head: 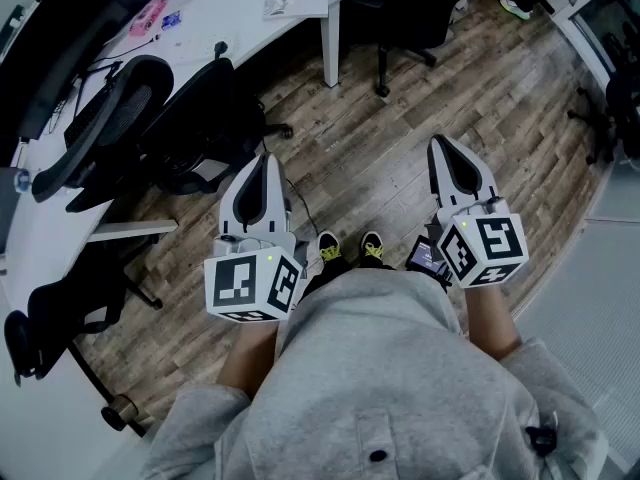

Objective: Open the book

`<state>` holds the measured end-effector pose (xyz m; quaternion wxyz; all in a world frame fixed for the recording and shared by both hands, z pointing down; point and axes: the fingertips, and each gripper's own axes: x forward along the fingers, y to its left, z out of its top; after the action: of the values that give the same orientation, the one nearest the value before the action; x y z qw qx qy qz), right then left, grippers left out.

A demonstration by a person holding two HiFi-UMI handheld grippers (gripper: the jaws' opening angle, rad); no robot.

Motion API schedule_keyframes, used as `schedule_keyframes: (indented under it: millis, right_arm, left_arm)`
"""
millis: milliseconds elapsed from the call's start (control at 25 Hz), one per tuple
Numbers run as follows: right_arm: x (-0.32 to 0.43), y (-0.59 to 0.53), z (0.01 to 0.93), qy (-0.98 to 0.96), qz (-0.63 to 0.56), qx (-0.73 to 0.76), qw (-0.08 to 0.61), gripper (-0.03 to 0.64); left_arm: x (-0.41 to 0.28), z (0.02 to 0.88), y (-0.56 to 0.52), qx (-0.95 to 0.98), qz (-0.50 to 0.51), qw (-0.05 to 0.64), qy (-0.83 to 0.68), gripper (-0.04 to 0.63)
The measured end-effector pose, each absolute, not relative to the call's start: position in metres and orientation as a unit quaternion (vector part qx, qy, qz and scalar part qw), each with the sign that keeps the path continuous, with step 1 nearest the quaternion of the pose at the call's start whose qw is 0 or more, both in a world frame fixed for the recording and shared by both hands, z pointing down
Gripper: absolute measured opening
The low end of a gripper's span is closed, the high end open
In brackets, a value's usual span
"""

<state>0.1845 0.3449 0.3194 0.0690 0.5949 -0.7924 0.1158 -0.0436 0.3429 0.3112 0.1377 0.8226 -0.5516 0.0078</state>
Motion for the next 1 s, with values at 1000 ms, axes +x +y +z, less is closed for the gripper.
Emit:
schedule_keyframes:
  millis: [1000]
  right_arm:
    - [0.121,0.352,0.298,-0.798,0.094,0.593,0.042,0.026]
  left_arm:
    - [-0.094,0.297,0.341,0.831,0.026,0.114,-0.544,0.009]
